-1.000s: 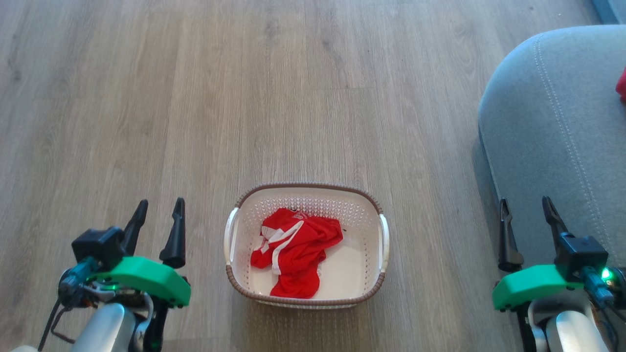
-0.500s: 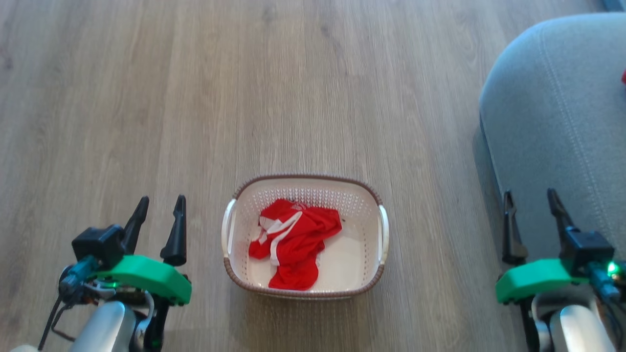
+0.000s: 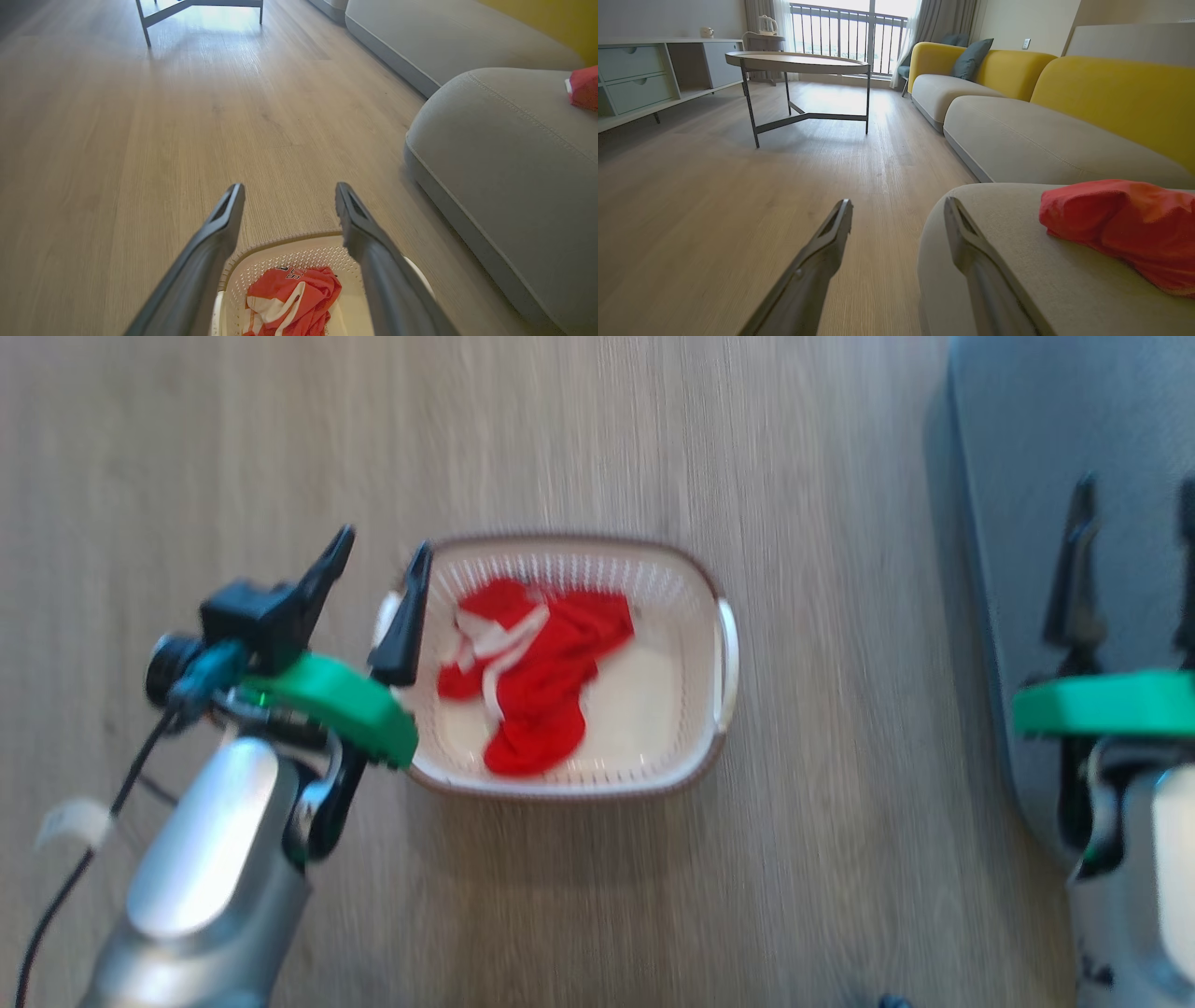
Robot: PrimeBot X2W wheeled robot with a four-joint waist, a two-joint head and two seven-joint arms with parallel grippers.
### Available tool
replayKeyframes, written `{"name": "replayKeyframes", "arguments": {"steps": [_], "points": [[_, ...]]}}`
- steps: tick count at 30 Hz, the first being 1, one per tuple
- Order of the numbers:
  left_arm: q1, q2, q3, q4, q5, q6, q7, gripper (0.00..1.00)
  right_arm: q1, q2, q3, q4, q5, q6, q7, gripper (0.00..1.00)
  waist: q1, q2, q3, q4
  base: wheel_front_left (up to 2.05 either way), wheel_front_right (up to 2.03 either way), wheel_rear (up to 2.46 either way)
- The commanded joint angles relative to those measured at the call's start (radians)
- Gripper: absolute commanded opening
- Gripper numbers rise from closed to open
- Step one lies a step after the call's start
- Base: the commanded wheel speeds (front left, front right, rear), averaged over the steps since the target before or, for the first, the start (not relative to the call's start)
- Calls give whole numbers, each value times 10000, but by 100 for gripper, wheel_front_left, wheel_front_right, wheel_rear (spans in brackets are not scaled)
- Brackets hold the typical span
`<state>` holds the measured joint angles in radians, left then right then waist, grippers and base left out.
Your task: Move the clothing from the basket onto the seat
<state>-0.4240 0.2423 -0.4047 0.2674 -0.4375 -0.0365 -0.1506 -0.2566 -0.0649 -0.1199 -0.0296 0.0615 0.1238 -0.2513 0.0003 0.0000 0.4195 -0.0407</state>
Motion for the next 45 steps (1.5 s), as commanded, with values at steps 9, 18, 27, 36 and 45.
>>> {"name": "replayKeyframes", "arguments": {"steps": [9,18,27,36,45], "points": [[-2397,172,-630,817,1051,-235,1264,100,-1483,138,38,-884,344,69,-104,100,-3,0,3204,-1228,0,0,0],[-4205,57,-1620,2959,1838,-395,3300,100,-2025,145,349,-931,1293,69,-105,100,-3,0,4710,-2341,0,0,0],[-5109,197,-1424,4672,1803,-83,3770,100,-2014,146,667,-1098,1799,69,-105,100,-3,0,5462,-3031,0,0,0],[-5785,508,-1352,5976,1889,222,3982,100,-1814,146,843,-1258,2046,69,-105,100,-3,0,5779,-3520,0,0,0],[-6225,241,-1666,7174,1982,169,4140,100,-1237,146,683,-1442,2156,69,-105,100,-3,0,5805,-3503,0,0,0]]}}
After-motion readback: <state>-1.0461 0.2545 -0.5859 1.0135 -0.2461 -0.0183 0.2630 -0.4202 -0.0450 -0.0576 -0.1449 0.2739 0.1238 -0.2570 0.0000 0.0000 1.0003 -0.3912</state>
